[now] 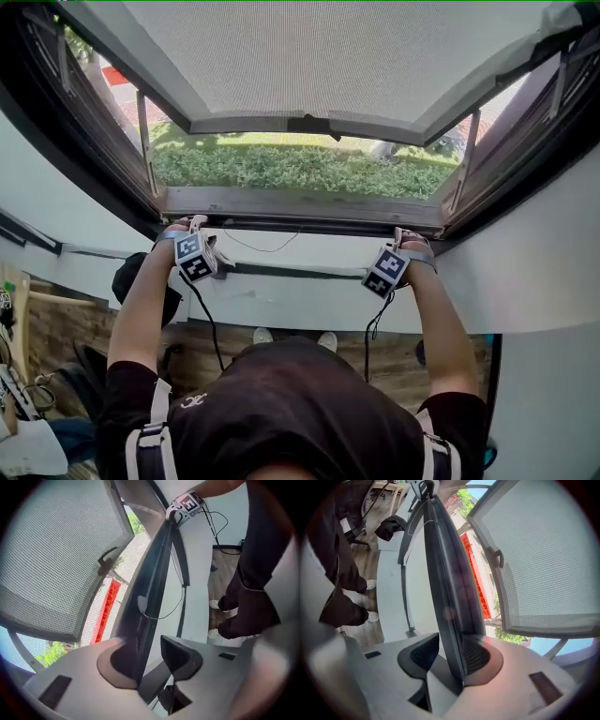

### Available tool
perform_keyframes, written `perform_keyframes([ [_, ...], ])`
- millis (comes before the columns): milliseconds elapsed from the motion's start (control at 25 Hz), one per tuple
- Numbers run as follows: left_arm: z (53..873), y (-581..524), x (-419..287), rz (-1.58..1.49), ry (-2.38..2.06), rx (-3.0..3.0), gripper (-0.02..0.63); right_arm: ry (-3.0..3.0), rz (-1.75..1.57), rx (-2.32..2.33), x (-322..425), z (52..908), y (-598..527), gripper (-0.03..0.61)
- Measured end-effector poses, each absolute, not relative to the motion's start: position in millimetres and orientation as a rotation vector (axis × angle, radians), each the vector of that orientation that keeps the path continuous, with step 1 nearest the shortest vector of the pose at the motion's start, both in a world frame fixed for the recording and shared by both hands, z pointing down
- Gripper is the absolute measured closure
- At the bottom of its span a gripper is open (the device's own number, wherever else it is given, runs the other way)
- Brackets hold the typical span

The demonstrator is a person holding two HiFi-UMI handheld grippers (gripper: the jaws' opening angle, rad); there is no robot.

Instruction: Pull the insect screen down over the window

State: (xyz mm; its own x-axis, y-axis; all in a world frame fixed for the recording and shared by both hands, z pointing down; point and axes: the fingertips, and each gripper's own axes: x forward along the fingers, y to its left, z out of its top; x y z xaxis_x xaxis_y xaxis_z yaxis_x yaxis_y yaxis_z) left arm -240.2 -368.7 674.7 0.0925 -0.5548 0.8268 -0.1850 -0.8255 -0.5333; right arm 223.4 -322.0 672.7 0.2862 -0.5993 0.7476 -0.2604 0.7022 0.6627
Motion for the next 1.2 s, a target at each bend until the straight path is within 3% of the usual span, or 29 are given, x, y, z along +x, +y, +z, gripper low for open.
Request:
perform_keyframes([
  [160,675.7,-370.2,-238.2,-1.782,0.736,-2.079,0.444,-1.28,-0.267,0.836,221.9,670.2,-322.8,0.419],
  [280,678.1,-370.6,-237.9,-1.776,0.743,-2.094,0.422,-1.278,-0.26,0.849,217.5,673.4,-322.9,0.365],
  [840,691.4,-371.3,-240.8,-1.773,0.703,-2.093,0.416,-1.24,-0.277,0.824,215.3,675.9,-324.2,0.364],
  [960,697.2,-378.7,-237.3,-1.792,0.654,-2.006,0.45,-1.24,-0.301,0.847,223.6,684.2,-329.4,0.355],
  [1000,697.5,-383.4,-237.1,-1.794,0.635,-1.955,0.447,-1.261,-0.307,0.863,223.7,683.8,-332.2,0.378],
  [1080,696.2,-387.6,-239.4,-1.801,0.64,-1.889,0.505,-1.308,-0.303,0.871,221.7,685.9,-332.7,0.372],
  [1200,701.1,-381.2,-242.6,-1.808,0.687,-1.909,0.444,-1.289,-0.283,0.845,218.8,691.1,-327.0,0.318],
])
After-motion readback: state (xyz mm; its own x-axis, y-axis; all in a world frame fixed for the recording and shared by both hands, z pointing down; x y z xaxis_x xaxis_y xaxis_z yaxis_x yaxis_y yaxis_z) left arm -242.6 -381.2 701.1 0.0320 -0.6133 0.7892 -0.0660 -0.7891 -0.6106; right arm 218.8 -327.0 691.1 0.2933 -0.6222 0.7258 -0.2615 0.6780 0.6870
